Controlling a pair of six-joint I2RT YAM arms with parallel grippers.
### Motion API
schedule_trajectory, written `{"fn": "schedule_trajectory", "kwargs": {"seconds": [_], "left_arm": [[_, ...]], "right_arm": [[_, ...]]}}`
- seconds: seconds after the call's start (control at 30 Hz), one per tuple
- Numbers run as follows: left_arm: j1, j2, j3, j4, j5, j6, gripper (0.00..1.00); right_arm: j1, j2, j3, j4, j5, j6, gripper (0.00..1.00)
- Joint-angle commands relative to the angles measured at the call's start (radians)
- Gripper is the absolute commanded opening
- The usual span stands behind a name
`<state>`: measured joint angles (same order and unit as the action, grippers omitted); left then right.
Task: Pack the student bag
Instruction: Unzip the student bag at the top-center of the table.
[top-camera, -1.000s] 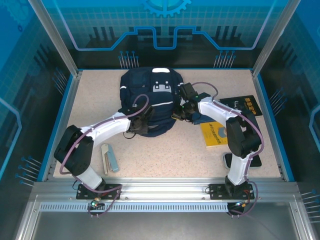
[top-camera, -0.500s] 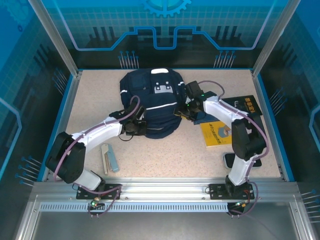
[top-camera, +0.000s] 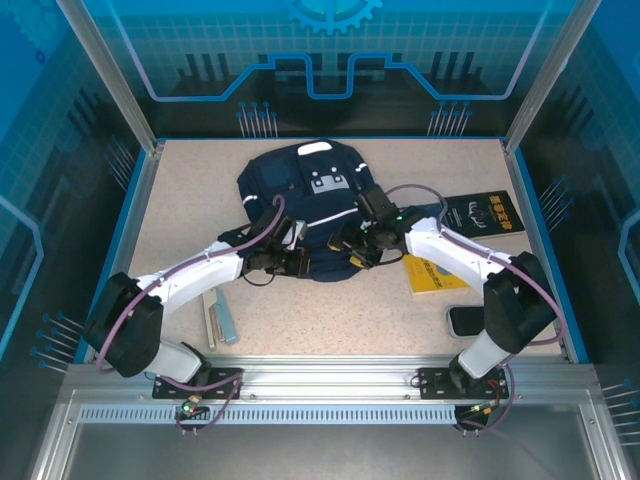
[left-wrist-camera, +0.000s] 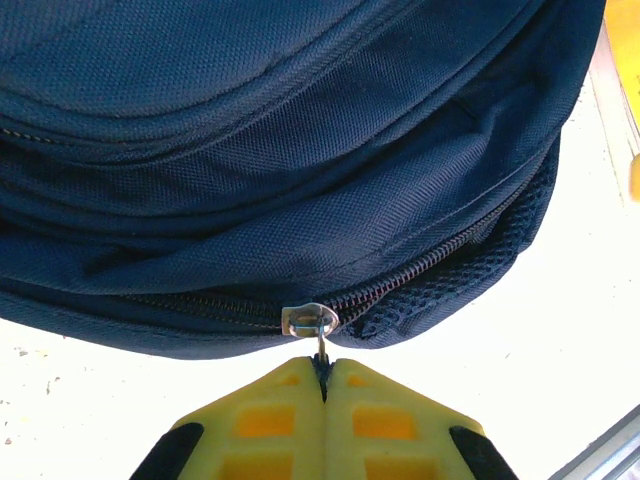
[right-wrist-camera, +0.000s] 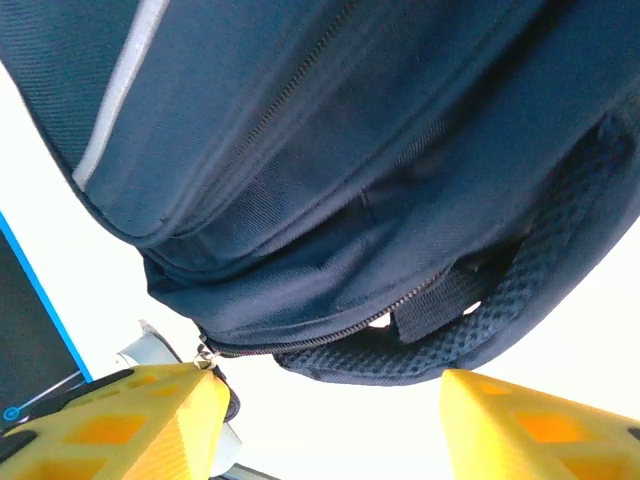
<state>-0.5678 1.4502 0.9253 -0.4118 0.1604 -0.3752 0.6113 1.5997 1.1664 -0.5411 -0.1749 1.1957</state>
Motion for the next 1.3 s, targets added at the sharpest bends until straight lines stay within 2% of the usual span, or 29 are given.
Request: {"fn": "schedule_trajectory", "kwargs": {"seconds": [0.0, 0.13, 0.27, 0.33, 0.47, 0.63, 0.8, 1.1, 1.27], "left_arm": [[-0.003, -0.022, -0.016, 0.039, 0.060, 0.033, 0.00], [-0.003, -0.022, -0.016, 0.037, 0.060, 0.036, 0.00], [-0.003, -0.021, -0.017, 0.034, 0.064, 0.042, 0.00], [-0.003, -0.021, -0.016, 0.031, 0.060, 0.049, 0.00], [-0.003, -0.014, 0.000, -0.015, 0.005, 0.066, 0.00], [0.006, 0.002, 0.028, -0.126, -0.140, 0.074, 0.00], [0.058, 0.004, 0.038, -0.184, -0.206, 0.070, 0.00], [0.188, 0.061, 0.075, -0.195, -0.251, 0.061, 0.00], [0.247, 0.130, 0.116, -0.172, -0.274, 0.081, 0.00]], "right_arm": [[0.016, 0.037, -0.005, -0.033, 0.057, 0.123, 0.56], [0.014, 0.074, -0.004, -0.002, 0.064, 0.138, 0.54], [0.014, 0.119, 0.017, 0.014, 0.050, 0.148, 0.60], [0.013, 0.145, 0.021, 0.037, 0.040, 0.151, 0.60], [0.013, 0.184, 0.027, 0.041, 0.064, 0.155, 0.45], [0.005, 0.196, 0.023, -0.013, 0.163, 0.128, 0.13], [-0.005, 0.234, 0.044, -0.044, 0.225, 0.036, 0.05], [-0.008, 0.250, 0.038, -0.058, 0.292, -0.002, 0.04], [-0.008, 0.248, 0.039, -0.042, 0.286, -0.021, 0.04]]}}
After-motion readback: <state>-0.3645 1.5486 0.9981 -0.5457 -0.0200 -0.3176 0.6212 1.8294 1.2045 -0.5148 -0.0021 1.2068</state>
